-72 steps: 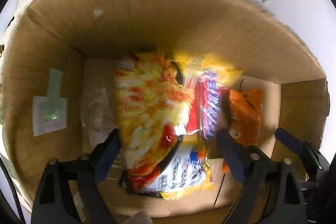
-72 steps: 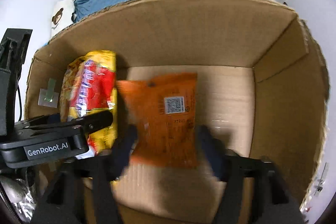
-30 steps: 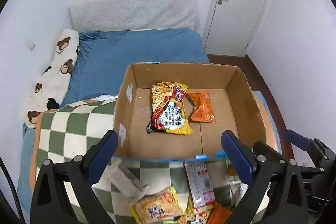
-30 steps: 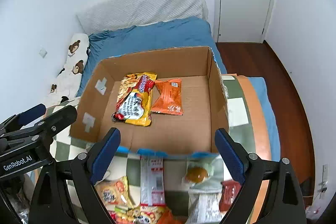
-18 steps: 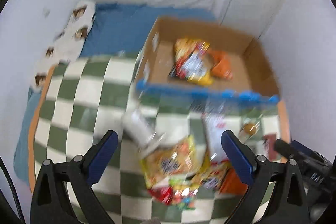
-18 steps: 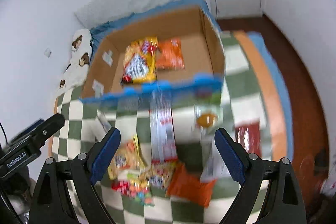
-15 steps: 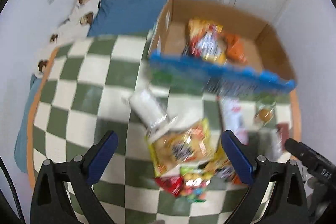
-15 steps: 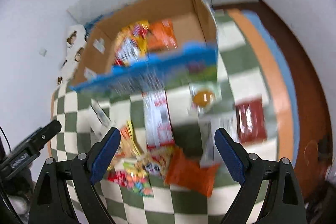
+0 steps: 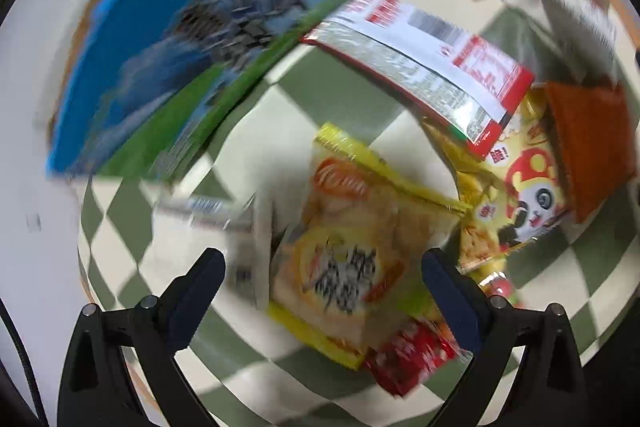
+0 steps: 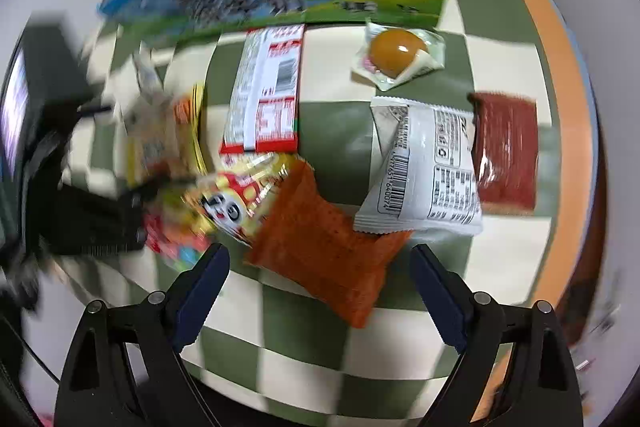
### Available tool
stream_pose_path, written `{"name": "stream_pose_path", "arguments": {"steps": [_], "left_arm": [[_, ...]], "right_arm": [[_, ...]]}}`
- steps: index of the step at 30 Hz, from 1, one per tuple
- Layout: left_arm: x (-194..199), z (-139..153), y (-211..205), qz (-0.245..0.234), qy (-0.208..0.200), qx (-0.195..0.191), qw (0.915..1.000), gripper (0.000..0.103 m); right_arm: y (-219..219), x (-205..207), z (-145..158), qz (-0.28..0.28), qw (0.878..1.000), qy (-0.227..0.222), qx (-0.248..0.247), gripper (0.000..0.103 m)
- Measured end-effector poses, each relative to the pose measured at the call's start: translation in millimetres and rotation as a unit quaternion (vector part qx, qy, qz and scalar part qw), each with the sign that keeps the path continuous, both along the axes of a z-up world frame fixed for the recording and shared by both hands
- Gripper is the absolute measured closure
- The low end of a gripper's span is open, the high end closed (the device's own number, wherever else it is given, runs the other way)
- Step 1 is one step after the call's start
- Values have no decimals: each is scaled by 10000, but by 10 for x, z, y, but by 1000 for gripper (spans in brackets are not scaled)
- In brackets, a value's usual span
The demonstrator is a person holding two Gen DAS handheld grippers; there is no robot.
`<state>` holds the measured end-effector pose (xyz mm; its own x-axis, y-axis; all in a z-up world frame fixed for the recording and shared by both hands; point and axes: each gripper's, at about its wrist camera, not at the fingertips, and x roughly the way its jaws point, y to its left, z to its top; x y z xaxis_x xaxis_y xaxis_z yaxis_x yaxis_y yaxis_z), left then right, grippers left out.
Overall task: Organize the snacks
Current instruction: 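Grasp the yellow egg-biscuit bag with left tool while right tool grasps orange packet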
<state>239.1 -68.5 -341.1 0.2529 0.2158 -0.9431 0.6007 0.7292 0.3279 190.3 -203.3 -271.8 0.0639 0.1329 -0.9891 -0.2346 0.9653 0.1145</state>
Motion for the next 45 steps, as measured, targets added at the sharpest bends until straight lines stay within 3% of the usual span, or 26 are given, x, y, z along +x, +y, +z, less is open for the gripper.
{"name": "stream_pose_path", "arguments": {"steps": [3, 4, 5, 6, 9, 11, 13, 16, 19, 22, 24, 26, 28, 30, 33, 36, 38, 40, 45], "left_arm": [[36, -135, -116, -270, 171, 35, 9995, 4], [22, -177, -154, -305, 211, 23, 9993, 9], [22, -203, -156, -260, 284, -18, 9993, 25], [34, -221, -132, -134, 391, -119, 9991, 33], [27, -165, -20, 489, 404, -576, 9963, 36], [11, -125, 119, 1131, 495, -953, 9878, 36], [-33, -102, 313, 1912, 613, -1348, 9703, 36], [-153, -116, 563, 2894, 744, -1608, 9407, 36], [-316, -132, 771, 3632, 825, -1881, 9088, 36], [-402, -169, 862, 3942, 999, -2141, 8881, 36], [-418, -195, 892, 3952, 1065, -2217, 8851, 34], [-438, -230, 878, 3823, 1144, -2217, 8897, 33], [-435, -276, 863, 3633, 1211, -2119, 8991, 33], [-423, -306, 823, 3432, 1268, -2011, 9087, 33], [-423, -355, 710, 3317, 1313, -1965, 9133, 33], [-496, -463, 877, 3433, 1364, -2108, 9050, 33], [-605, -389, 1046, 3725, 1297, -2310, 8894, 33], [-653, -440, 1129, 3848, 1336, -2468, 8793, 33], [-760, -582, 1083, 3644, 1470, -2270, 8911, 33]], "right_arm": [[185, -24, -55, 687, 9968, -3, -410, 10], [244, -41, -92, 924, 9943, 23, -528, 10], [306, -60, -130, 1150, 9912, 42, -656, 10], [369, -80, -170, 1378, 9873, 51, -794, 10], [489, -118, -290, 1809, 9767, 48, -1157, 10], [517, -128, -372, 1944, 9727, 77, -1262, 11], [500, -118, -427, 1884, 9738, 115, -1271, 17], [390, -62, -449, 1402, 9853, 181, -960, 24], [147, 40, -481, 311, 9972, 403, -549, 35], [-136, 67, -505, -854, 9944, 618, 97, 35], [-326, 41, -555, -1626, 9784, 937, 869, 34], [-368, 15, -598, -1762, 9705, 1151, 1177, 24], [-318, -3, -542, -1439, 9803, 944, 971, 16], [-232, -39, -509, -1027, 9904, 725, 574, 16], [-86, 85, -465, -662, 9960, 580, 179, 16], [-39, 46, -546, -640, 9966, 525, 0, 18], [-32, 10, -559, -798, 9958, 447, 16, 34], [-71, -38, -539, -1009, 9940, 427, 63, 38], [-238, -126, -543, -1304, 9871, 788, 499, 37]]}}
